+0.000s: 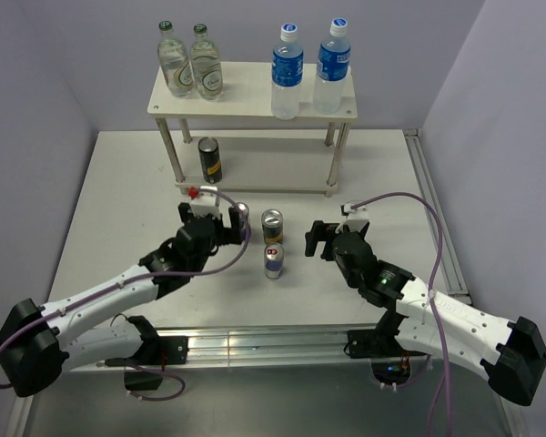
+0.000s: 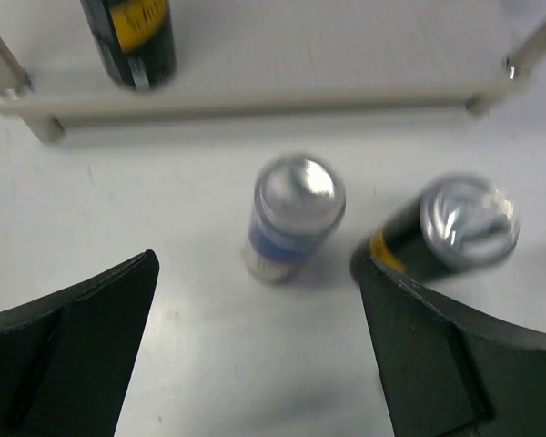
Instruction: Place and organize the beverage onto the shelf
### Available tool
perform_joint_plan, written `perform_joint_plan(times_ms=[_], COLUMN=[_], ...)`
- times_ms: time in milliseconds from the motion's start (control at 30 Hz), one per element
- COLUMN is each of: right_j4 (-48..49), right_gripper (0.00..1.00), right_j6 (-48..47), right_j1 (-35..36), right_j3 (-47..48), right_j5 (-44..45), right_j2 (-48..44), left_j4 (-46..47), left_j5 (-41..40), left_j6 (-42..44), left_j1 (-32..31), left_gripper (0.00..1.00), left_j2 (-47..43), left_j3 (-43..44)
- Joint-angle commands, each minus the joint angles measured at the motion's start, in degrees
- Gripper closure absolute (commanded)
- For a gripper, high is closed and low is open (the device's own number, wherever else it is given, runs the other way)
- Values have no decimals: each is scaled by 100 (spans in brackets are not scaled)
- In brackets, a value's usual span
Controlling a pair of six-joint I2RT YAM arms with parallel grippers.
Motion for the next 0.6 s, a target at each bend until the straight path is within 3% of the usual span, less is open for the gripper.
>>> perform_joint_plan(times_ms=[0,200,567], right_j4=[152,152,64], right_gripper=[0,0,0], right_j6=[75,84,93], right_j1=[38,38,46], right_j3=[9,44,35], right_j5=[29,38,108], right_j2=[-16,54,1], left_j4=[161,1268,2587], left_j5=[86,342,-79], left_j6=[-469,-425,-21], left_j1=[-254,-307,-272], left_gripper=[1,1,1], left_j2=[-462,-236,2260], left_j3=[-617,-1260,-251])
